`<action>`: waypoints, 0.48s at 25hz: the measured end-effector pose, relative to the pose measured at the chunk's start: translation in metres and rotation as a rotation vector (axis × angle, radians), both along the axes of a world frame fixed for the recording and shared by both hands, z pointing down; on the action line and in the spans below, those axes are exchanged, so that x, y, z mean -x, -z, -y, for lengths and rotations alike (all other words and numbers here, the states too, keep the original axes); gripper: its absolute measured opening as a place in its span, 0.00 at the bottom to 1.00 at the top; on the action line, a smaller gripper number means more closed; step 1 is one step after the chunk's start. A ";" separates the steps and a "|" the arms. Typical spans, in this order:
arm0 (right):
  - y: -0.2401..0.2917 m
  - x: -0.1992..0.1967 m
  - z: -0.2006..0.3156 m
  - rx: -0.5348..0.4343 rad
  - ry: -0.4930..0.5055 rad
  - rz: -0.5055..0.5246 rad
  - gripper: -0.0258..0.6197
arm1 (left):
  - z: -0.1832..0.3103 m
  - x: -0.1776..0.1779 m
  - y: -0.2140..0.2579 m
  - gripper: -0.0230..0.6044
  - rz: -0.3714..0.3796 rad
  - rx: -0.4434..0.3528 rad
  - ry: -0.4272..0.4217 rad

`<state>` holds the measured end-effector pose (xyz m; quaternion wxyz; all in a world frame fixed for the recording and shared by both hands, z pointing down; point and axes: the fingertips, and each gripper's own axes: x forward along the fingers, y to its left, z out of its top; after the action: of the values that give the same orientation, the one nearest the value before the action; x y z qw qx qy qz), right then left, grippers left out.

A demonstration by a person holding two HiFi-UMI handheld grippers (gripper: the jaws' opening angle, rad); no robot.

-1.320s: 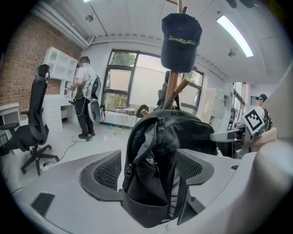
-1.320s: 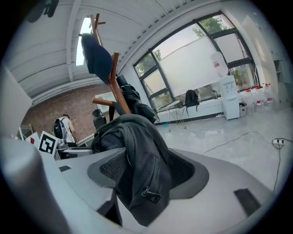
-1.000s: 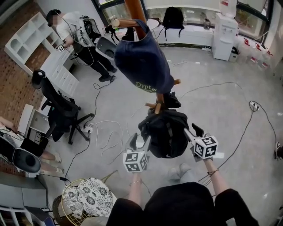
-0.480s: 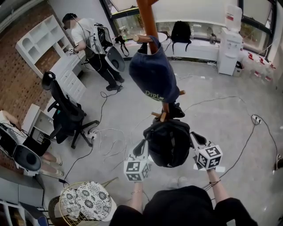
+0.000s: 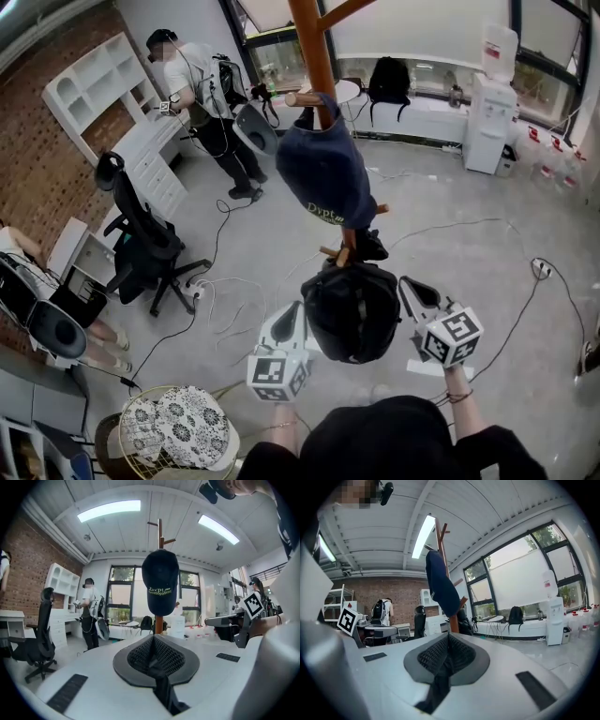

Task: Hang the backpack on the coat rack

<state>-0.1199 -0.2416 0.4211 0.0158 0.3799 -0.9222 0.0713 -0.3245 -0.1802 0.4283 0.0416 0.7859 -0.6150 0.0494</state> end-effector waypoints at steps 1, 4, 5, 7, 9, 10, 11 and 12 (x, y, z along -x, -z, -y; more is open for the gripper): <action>0.005 -0.002 -0.001 -0.009 0.004 0.006 0.06 | -0.002 -0.002 0.003 0.06 0.002 -0.006 0.001; 0.019 -0.007 -0.004 -0.033 0.016 0.013 0.06 | -0.009 -0.006 0.014 0.06 0.004 -0.024 0.008; 0.023 -0.008 -0.005 -0.043 0.019 0.012 0.06 | -0.011 -0.007 0.017 0.06 0.005 -0.030 0.011; 0.030 -0.009 -0.006 -0.060 0.024 0.014 0.06 | -0.015 -0.006 0.023 0.06 0.005 -0.047 0.018; 0.035 -0.009 -0.008 -0.074 0.025 0.016 0.06 | -0.019 -0.004 0.028 0.06 0.004 -0.062 0.026; 0.037 -0.009 -0.009 -0.081 0.025 0.016 0.06 | -0.020 -0.002 0.029 0.06 0.007 -0.066 0.029; 0.038 -0.009 -0.009 -0.087 0.024 0.016 0.06 | -0.022 -0.001 0.030 0.06 0.010 -0.068 0.032; 0.039 -0.010 -0.009 -0.092 0.024 0.017 0.06 | -0.023 0.000 0.030 0.06 0.010 -0.070 0.036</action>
<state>-0.1103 -0.2322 0.3818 -0.0087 0.3687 -0.9290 0.0319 -0.3248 -0.1572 0.3980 0.0116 0.7754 -0.6307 0.0309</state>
